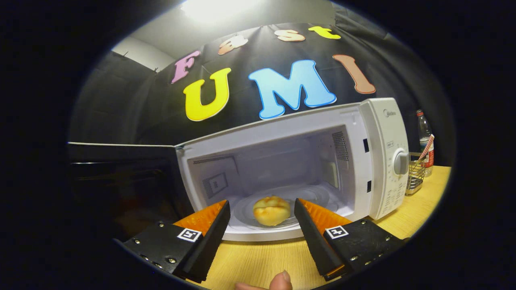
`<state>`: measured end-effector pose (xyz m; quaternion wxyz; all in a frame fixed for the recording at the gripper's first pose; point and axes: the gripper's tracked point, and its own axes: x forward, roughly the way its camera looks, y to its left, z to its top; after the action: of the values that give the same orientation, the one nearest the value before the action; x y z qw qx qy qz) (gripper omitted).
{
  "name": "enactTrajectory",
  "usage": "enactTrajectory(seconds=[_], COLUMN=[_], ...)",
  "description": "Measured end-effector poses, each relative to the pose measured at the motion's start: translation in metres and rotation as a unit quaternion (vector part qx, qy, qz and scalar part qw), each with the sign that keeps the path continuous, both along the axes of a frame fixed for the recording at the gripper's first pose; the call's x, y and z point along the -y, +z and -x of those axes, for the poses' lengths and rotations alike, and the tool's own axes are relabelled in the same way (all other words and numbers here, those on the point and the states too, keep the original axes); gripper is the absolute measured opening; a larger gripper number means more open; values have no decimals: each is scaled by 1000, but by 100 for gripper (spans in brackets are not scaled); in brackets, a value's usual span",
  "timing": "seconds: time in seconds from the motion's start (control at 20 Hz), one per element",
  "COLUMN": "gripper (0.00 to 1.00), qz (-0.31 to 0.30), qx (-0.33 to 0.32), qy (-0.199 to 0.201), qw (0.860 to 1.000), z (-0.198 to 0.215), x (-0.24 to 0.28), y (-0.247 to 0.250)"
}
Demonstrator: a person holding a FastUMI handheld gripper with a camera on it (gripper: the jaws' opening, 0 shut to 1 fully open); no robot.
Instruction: Open the microwave, put the food inside, and close the microwave door.
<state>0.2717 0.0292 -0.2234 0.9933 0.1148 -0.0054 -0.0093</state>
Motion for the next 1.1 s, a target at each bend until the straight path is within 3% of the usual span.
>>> enactTrajectory(seconds=[0.25,0.5,0.8,1.1], gripper=[96,96,96,96], qz=[61,84,22,13], qx=[30,61,71,95], qy=[11,55,135,220], qw=[998,993,988,971], z=[65,142,207,257], x=[-12,-45,-98,-164], y=[15,70,125,168])
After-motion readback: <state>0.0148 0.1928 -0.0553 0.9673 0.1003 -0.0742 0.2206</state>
